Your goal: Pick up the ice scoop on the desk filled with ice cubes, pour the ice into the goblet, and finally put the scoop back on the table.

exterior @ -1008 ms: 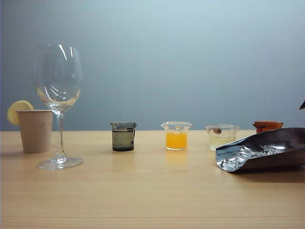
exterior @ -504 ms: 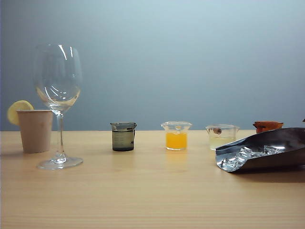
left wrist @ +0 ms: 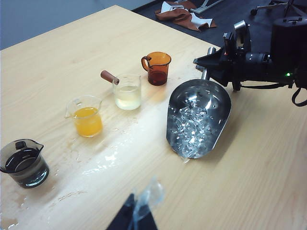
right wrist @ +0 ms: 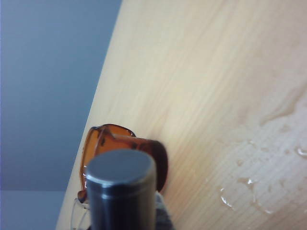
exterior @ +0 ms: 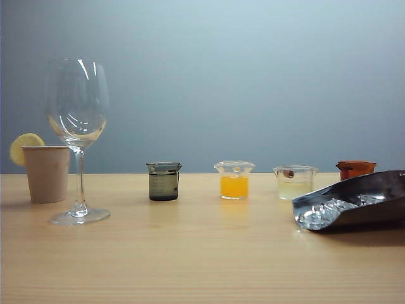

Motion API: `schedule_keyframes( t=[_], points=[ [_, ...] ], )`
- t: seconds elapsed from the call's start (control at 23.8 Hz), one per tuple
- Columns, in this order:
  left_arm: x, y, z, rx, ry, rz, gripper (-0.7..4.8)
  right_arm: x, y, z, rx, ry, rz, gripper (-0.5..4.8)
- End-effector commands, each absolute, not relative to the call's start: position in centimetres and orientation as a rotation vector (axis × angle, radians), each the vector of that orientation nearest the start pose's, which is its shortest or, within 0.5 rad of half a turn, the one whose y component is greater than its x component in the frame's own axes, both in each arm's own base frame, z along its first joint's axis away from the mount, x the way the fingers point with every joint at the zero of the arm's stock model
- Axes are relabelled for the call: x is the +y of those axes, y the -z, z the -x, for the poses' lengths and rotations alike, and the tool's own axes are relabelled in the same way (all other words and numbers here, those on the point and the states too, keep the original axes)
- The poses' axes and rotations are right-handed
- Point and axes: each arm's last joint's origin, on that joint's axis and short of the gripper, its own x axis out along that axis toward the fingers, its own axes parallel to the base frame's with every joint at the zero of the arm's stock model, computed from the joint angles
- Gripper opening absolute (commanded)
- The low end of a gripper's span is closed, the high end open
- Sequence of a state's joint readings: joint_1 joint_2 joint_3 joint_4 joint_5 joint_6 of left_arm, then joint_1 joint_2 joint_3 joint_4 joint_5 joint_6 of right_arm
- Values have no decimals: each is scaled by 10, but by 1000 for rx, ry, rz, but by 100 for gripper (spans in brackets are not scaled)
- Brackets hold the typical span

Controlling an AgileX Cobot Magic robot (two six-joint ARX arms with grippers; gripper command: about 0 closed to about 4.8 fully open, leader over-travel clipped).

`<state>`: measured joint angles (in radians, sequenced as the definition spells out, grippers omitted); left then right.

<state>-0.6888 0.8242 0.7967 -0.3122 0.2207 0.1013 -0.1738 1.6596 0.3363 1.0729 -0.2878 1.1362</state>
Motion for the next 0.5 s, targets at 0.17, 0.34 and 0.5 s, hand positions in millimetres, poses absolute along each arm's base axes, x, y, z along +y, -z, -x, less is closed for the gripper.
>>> schedule_keyframes(
  t=[0.17, 0.34, 0.5],
  points=[
    [-111, -330, -127, 358, 877, -269, -6, -36, -120, -252, 286, 55, -1323, -7],
    [-103, -341, -118, 312, 882, -292, -6, -33, -123, -252, 276, 39, -1416, -7],
    [-87, -352, -101, 241, 814, -261, -6, -24, -125, -253, 299, 7, -1473, -7]
  ],
)
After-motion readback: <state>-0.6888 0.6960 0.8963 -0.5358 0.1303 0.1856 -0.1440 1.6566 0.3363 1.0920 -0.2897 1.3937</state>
